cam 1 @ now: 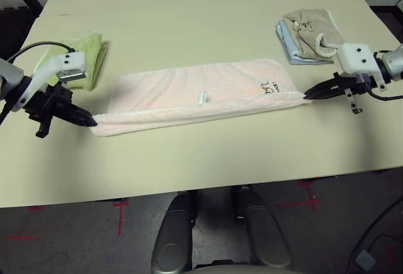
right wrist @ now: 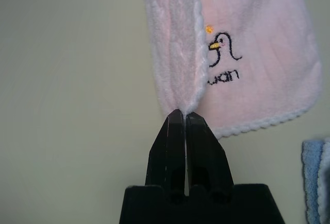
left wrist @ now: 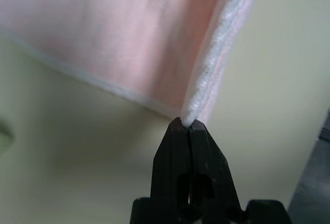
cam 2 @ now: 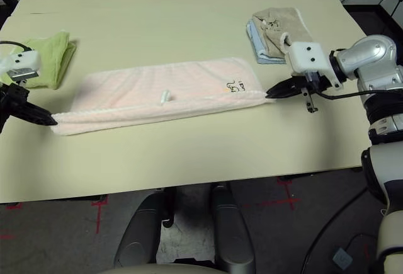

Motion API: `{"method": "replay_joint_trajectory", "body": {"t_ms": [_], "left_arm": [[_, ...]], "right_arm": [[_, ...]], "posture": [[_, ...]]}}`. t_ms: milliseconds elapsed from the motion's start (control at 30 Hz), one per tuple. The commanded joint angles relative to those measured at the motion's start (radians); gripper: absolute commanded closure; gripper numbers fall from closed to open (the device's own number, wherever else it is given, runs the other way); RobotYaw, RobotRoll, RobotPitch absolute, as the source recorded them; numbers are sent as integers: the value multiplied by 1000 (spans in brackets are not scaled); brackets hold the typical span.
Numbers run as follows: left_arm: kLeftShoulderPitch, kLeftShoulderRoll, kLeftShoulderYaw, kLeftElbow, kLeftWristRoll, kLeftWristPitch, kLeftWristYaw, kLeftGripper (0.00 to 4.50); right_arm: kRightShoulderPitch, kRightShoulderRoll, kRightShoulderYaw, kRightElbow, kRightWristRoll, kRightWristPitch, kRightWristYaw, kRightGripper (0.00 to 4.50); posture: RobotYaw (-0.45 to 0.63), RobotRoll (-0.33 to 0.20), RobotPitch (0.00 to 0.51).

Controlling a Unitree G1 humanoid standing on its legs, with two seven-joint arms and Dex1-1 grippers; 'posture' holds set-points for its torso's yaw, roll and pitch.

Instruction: Fold the towel and set it aside.

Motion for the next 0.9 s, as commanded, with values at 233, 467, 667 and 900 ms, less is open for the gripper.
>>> {"method": "replay_joint_trajectory", "body": {"t_ms": [233,467,667,900], "left_arm": [[-78,-107,104,237,175,-91,-6,4477],[-126,-215,253,377,307,-149,58,4477],[-126,-252,333,418,385,-171,77,4477],[-129,-321,412,459,450,-193,191,4477]], "right_arm": [[-49,50,-52,125,-136,-37,-145,4500],[-50,110,-118,160,-146,59,-304,4500],[-59,137,-158,162,-163,111,-407,4500],[-49,175,-137,152,-222,105,-519,4500]], "posture": [[46,0,279],[59,0,283],[55,0,287],[62,0,291]]}}
